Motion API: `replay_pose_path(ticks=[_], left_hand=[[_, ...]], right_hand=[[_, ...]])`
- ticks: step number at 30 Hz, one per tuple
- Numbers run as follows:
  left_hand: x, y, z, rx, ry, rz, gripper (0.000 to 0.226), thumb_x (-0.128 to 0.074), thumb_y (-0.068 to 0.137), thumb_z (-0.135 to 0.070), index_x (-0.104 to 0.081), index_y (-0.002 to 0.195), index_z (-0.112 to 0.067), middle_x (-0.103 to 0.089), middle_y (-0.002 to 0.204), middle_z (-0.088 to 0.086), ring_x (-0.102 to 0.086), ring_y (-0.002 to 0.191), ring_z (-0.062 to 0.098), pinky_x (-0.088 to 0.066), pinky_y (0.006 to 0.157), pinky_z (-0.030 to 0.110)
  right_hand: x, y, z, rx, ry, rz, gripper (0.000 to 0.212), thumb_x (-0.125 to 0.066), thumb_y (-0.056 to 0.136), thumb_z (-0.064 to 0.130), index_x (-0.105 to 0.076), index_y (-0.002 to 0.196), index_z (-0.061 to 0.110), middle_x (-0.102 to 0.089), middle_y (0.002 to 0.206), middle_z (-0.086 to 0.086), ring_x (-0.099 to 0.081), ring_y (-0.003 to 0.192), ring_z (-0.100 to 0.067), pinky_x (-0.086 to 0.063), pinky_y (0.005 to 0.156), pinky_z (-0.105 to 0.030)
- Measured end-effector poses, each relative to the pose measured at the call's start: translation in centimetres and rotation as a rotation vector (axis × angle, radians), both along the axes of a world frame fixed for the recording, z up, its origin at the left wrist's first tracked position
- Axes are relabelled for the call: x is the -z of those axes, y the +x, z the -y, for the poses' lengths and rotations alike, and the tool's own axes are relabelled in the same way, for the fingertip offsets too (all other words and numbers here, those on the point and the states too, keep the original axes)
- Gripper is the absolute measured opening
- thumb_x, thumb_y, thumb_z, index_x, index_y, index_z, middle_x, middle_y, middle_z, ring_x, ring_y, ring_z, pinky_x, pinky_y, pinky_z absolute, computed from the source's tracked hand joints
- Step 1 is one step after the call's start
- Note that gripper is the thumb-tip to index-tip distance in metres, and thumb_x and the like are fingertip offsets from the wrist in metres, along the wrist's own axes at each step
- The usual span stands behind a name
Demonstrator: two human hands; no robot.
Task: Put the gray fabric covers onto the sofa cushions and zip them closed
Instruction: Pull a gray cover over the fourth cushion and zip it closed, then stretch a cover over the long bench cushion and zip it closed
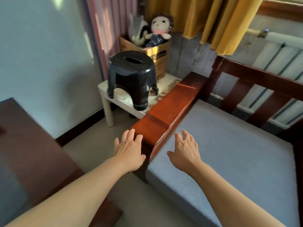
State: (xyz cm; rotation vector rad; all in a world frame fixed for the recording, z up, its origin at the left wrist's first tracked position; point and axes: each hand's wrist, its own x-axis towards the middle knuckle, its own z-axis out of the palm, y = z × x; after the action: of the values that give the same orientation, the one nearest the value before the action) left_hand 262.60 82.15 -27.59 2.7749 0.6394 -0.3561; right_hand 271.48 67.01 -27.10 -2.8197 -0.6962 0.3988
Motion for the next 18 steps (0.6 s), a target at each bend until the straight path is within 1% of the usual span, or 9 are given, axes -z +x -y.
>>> replay_pose_path(ticks=[2,3,5,7,13,18], left_hand=[[-0.5,-3.1,-1.0,-0.076,0.000,-0.003,0.070,-0.054,0.091,-0.041,-0.018,0.148,-0.022,0.004,0.159,0.006,0.006,0.146,0.024,-0.009,0.115,0.050],[-0.7,-4.7,-1.6,-0.115,0.008,-0.004,0.070,-0.054,0.091,-0.041,-0.018,0.148,-0.022,0.004,0.159,0.006,0.006,0.146,0.024,-0.010,0.115,0.050],[-1.0,-7.9,-2.8,-0.190,0.023,-0.001,0.069,-0.054,0.091,-0.041,-0.019,0.147,-0.022,0.003,0.158,0.006,0.004,0.145,0.024,-0.011,0.115,0.051],[-1.0,-11.0,-4.1,-0.263,0.042,0.004,0.069,-0.055,0.090,-0.041,-0.020,0.147,-0.021,0.002,0.158,0.006,0.003,0.145,0.025,-0.012,0.114,0.051],[0.9,-20.8,-7.1,-0.483,0.067,-0.031,0.072,-0.056,0.089,-0.043,-0.018,0.147,-0.020,-0.001,0.158,0.007,-0.002,0.144,0.026,-0.015,0.114,0.049],[2.8,-28.5,-8.9,-0.627,0.048,-0.096,0.072,-0.057,0.088,-0.044,-0.021,0.144,-0.019,-0.002,0.157,0.008,-0.004,0.144,0.026,-0.019,0.112,0.047]], right_hand=[[-0.9,-1.7,-1.6,-0.095,0.015,0.027,0.062,-0.054,0.090,0.030,-0.025,0.143,0.015,-0.012,0.154,-0.015,-0.013,0.141,-0.032,-0.018,0.113,-0.040],[-1.3,-2.5,-2.4,-0.142,0.019,0.033,0.063,-0.056,0.089,0.030,-0.026,0.142,0.015,-0.012,0.155,-0.015,-0.013,0.141,-0.032,-0.019,0.113,-0.041],[-1.8,-4.1,-4.2,-0.217,0.016,0.029,0.065,-0.058,0.088,0.031,-0.025,0.142,0.015,-0.008,0.156,-0.015,-0.009,0.143,-0.033,-0.017,0.114,-0.042],[-1.7,-5.9,-6.2,-0.287,0.016,0.038,0.069,-0.059,0.088,0.033,-0.023,0.144,0.016,-0.008,0.156,-0.014,-0.010,0.143,-0.033,-0.017,0.115,-0.043],[0.8,-13.5,-12.1,-0.516,-0.004,-0.026,0.075,-0.059,0.087,0.037,-0.019,0.146,0.015,-0.008,0.156,-0.014,-0.010,0.142,-0.030,-0.017,0.114,-0.039],[2.6,-20.1,-16.2,-0.683,0.004,-0.056,0.075,-0.059,0.088,0.039,-0.018,0.146,0.015,-0.008,0.155,-0.015,-0.010,0.142,-0.031,-0.017,0.115,-0.040]])
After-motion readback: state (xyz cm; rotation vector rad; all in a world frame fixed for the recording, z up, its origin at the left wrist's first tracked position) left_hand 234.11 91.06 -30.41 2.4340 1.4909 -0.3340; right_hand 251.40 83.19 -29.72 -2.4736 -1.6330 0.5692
